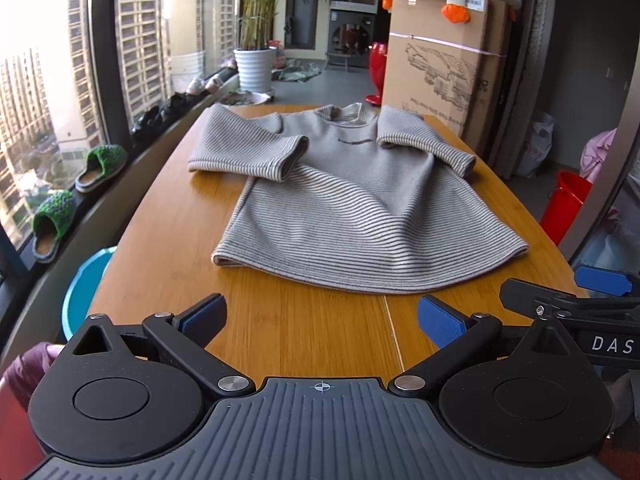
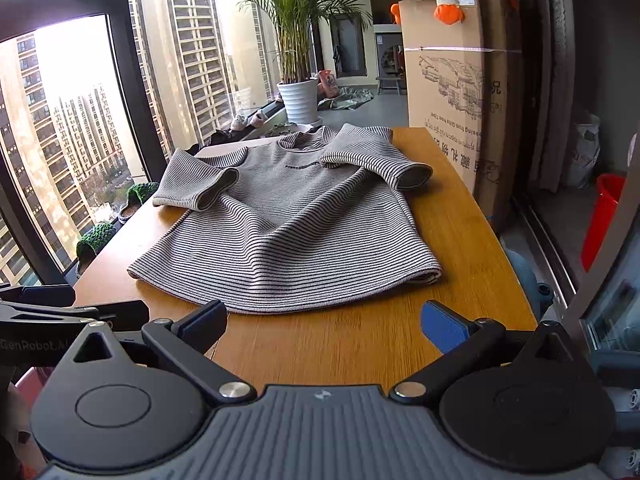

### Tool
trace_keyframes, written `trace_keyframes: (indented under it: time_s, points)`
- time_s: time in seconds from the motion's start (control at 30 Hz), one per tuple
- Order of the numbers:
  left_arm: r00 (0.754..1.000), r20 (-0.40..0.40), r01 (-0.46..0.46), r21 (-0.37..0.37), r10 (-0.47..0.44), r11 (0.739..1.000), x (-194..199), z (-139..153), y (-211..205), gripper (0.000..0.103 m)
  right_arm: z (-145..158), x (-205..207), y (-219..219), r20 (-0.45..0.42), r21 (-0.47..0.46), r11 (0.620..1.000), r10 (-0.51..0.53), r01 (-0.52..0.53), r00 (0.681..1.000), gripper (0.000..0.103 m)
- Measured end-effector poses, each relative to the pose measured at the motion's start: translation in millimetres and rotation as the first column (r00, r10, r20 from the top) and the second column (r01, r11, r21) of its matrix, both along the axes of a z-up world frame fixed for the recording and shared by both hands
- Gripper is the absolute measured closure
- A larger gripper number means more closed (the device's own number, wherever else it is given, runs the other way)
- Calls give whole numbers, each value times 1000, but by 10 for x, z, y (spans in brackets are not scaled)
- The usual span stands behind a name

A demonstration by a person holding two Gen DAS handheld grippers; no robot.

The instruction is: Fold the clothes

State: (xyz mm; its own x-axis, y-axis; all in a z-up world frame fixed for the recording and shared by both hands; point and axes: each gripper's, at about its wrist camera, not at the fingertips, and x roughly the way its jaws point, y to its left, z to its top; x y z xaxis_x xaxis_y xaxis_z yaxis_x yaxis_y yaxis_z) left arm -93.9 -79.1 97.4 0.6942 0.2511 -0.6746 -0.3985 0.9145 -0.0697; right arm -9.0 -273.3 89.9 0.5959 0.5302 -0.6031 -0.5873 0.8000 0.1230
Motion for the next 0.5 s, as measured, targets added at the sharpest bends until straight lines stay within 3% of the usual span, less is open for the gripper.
trace_keyframes:
  time_s: [0.5]
  points:
    - [1000, 4, 1, 0, -1, 1000, -36, 5, 39, 0, -13, 12, 7, -18, -8, 1000, 12, -12, 1000, 0]
